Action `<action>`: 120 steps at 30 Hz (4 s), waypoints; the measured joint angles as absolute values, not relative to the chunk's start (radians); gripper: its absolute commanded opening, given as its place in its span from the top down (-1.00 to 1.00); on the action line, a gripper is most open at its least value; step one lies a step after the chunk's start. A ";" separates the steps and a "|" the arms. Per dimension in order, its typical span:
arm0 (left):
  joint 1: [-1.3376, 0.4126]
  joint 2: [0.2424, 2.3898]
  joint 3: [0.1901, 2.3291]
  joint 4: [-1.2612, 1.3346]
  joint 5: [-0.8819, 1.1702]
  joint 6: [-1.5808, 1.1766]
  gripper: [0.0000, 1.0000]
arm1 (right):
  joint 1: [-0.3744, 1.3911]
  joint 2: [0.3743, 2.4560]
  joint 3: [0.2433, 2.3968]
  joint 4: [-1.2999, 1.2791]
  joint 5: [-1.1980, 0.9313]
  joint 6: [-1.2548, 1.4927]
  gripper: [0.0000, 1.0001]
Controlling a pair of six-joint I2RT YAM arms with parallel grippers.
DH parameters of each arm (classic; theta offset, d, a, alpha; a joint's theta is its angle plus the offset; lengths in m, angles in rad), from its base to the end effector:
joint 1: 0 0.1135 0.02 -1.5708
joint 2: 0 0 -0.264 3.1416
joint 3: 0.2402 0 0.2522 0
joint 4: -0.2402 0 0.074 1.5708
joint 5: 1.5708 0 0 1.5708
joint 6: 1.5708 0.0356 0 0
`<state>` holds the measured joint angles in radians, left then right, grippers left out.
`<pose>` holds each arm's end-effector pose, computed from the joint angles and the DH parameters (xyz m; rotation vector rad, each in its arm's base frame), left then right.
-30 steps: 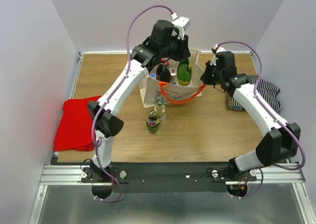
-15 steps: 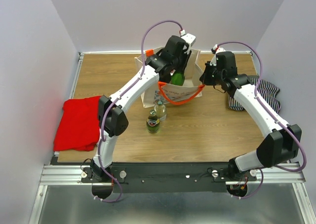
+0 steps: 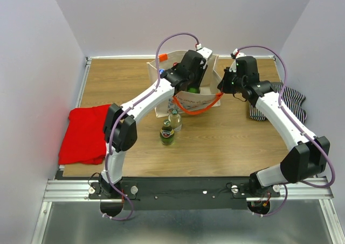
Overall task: Place the beverage into the canvas bag
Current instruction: Place the drink in the canvas bag, then pick up the drink from the center of the board.
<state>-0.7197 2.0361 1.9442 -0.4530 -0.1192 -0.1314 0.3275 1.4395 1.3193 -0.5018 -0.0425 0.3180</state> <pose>0.3648 -0.3141 0.3300 0.5500 2.0628 -0.3802 0.3071 0.1059 0.3416 -0.0348 2.2218 0.4067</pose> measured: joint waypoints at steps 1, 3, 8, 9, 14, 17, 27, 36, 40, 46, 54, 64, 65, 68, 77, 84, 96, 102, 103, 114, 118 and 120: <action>-0.720 2.027 1.933 -0.443 -0.121 -0.132 1.00 | 0.327 1.439 1.320 -0.503 -0.043 0.318 0.99; -0.720 2.013 1.921 -0.434 -0.122 -0.133 1.00 | 0.327 1.439 1.321 -0.504 -0.043 0.318 0.99; -0.720 2.001 1.907 -0.414 -0.127 -0.136 1.00 | 0.328 1.439 1.324 -0.510 -0.043 0.318 0.99; -0.720 2.001 1.905 -0.411 -0.128 -0.137 1.00 | 0.328 1.439 1.324 -0.511 -0.044 0.318 0.99; -0.720 2.001 1.899 -0.405 -0.134 -0.140 1.00 | 0.328 1.439 1.324 -0.511 -0.044 0.318 0.99; -0.722 2.001 1.887 -0.397 -0.139 -0.141 1.00 | 0.328 1.439 1.324 -0.511 -0.044 0.318 0.99; -0.727 1.998 1.820 -0.384 -0.150 -0.149 1.00 | 0.328 1.439 1.325 -0.512 -0.047 0.318 0.99; -0.729 1.998 1.806 -0.384 -0.169 -0.158 0.82 | 0.328 1.439 1.329 -0.517 -0.051 0.318 0.99; -0.729 1.998 1.806 -0.391 -0.177 -0.162 0.44 | 0.328 1.439 1.330 -0.518 -0.052 0.318 0.99; -0.733 1.998 1.802 -0.396 -0.194 -0.162 0.21 | 0.328 1.439 1.330 -0.519 -0.053 0.321 0.99; -0.733 1.996 1.792 -0.372 -0.241 -0.147 -0.24 | 0.328 1.439 1.334 -0.520 -0.054 0.323 0.99; -0.728 1.991 1.792 -0.359 -0.280 -0.121 -0.35 | 0.328 1.439 1.336 -0.522 -0.054 0.323 0.99; -0.728 1.990 1.792 -0.359 -0.280 -0.118 -0.35 | 0.328 1.439 1.336 -0.522 -0.054 0.323 0.99; -0.729 1.988 1.792 -0.358 -0.281 -0.108 -0.37 | 0.328 1.439 1.336 -0.522 -0.054 0.323 0.99; -0.765 1.979 1.823 -0.353 -0.316 -0.047 -0.43 | 0.328 1.440 1.336 -0.522 -0.054 0.323 0.95; -0.812 1.965 1.869 -0.349 -0.336 -0.022 -0.44 | 0.328 1.440 1.340 -0.523 -0.054 0.323 0.90; -0.814 1.937 1.923 -0.360 -0.373 -0.001 -0.50 | 0.328 1.442 1.375 -0.537 -0.053 0.322 0.44; -0.814 1.897 1.941 -0.369 -0.385 0.010 -0.53 | 0.328 1.438 1.432 -0.525 -0.054 0.321 0.17; -0.814 1.892 1.942 -0.368 -0.385 0.011 -0.53 | 0.328 1.438 1.439 -0.524 -0.054 0.322 0.15; -0.814 1.784 1.956 -0.383 -0.437 0.017 -0.75 | 0.328 1.438 1.514 -0.541 -0.054 0.294 -0.04; -0.810 1.729 1.930 -0.392 -0.461 0.015 -0.82 | 0.332 1.433 1.543 -0.552 -0.052 0.260 -0.08; -0.804 1.695 1.909 -0.400 -0.464 0.014 -0.85 | 0.349 1.419 1.543 -0.559 -0.038 0.242 -0.10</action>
<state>-0.8043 1.6947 1.9095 -0.4000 -0.4641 0.0139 0.3492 1.4185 1.5429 -0.5594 -0.0383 0.2424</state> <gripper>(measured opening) 0.899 0.528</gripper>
